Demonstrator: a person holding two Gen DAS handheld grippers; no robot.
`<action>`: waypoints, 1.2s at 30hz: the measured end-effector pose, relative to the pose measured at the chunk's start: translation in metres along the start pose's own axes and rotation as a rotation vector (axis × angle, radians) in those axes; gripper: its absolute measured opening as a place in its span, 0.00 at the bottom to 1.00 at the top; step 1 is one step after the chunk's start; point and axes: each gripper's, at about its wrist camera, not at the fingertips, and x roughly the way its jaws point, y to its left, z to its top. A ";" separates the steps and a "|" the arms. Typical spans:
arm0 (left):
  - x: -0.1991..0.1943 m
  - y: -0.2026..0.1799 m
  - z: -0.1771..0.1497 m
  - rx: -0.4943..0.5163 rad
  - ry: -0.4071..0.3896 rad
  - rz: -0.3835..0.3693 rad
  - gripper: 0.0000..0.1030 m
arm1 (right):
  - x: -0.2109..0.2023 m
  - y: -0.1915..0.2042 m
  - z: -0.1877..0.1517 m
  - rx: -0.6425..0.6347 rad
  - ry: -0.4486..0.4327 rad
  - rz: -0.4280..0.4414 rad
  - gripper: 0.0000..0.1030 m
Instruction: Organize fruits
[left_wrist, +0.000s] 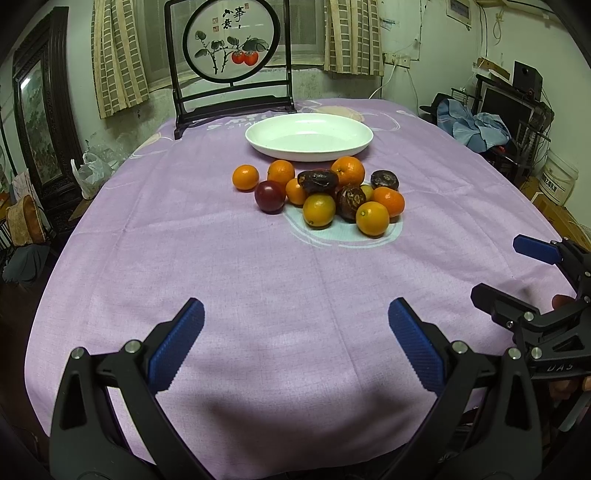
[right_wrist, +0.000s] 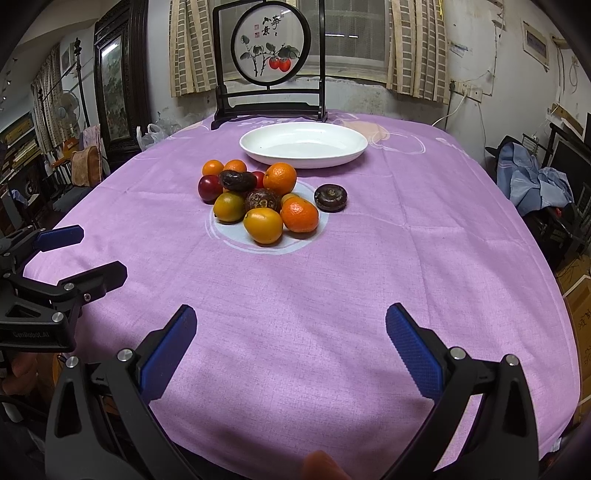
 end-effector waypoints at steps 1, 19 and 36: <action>0.001 0.000 0.000 0.001 0.003 0.000 0.98 | 0.002 0.000 0.000 0.003 0.001 0.003 0.99; 0.040 0.022 0.007 -0.047 0.060 -0.032 0.98 | 0.026 -0.004 0.008 0.062 -0.061 0.170 0.99; 0.067 0.065 0.026 -0.084 0.007 -0.076 0.98 | 0.108 0.003 0.047 0.118 0.154 0.224 0.71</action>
